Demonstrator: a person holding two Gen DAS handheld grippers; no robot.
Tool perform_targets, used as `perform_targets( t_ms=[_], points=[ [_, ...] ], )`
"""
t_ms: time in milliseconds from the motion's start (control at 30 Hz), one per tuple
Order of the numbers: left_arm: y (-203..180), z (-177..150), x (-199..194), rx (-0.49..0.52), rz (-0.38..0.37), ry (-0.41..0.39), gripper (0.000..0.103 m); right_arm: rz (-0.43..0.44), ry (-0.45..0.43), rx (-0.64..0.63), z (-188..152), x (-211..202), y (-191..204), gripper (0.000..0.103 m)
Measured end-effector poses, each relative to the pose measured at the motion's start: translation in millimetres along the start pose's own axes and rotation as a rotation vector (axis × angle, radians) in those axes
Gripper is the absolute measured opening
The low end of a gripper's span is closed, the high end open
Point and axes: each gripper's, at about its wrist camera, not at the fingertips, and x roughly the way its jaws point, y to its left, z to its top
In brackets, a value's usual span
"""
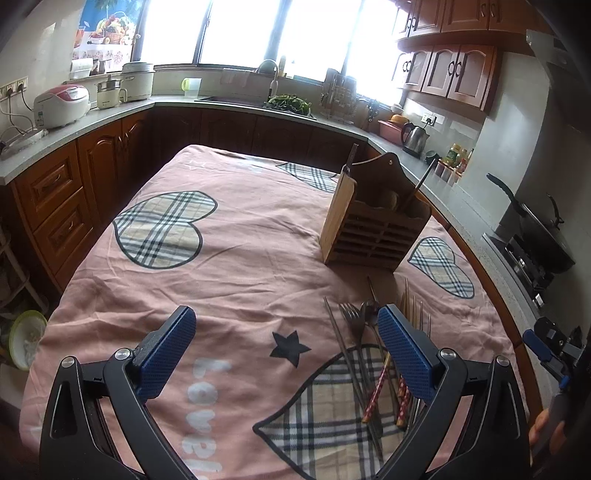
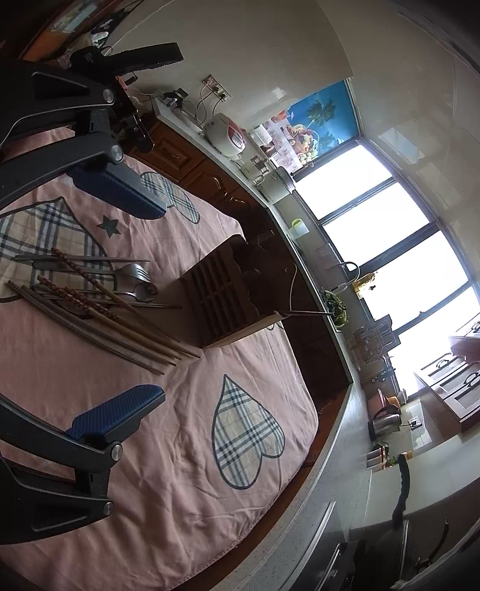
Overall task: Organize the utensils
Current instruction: 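Move both open tools back toward the remaining utensils on the cloth, then grasp the second metal fork with the left tool while the right grasps a wooden chopstick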
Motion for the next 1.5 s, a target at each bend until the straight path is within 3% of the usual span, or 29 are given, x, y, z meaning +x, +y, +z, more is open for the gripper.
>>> perform_targets(
  t_ms=[267,500,867,1133,1267,1433,1500],
  points=[
    [2.4,-27.3,5.9,-0.012,0.000,0.059,0.101,-0.044,0.048,0.000,-27.6,-3.9,-9.3,0.092],
    [-9.1,-28.9,16.7,0.023,-0.006,0.093,0.101,-0.071,0.084,-0.006,-36.2,6.4,-16.8,0.092],
    [-41.8,-23.9,43.9,0.104,-0.081,0.137,0.100,-0.106,0.124,0.022,-36.1,28.7,-35.2,0.091],
    [-64.9,-24.8,63.6,0.176,-0.141,0.192,0.086,-0.113,0.169,0.034,-23.8,53.4,-45.4,0.077],
    [-74.5,-22.6,75.9,0.203,-0.146,0.209,0.078,-0.117,0.198,0.040,-17.6,67.9,-49.6,0.062],
    [-83.3,-17.3,105.3,0.207,-0.158,0.267,0.053,-0.120,0.231,0.040,-10.0,87.1,-54.5,0.050],
    [-86.3,-15.3,118.5,0.208,-0.158,0.295,0.050,-0.121,0.245,0.044,-7.1,95.8,-57.4,0.047]
  ],
)
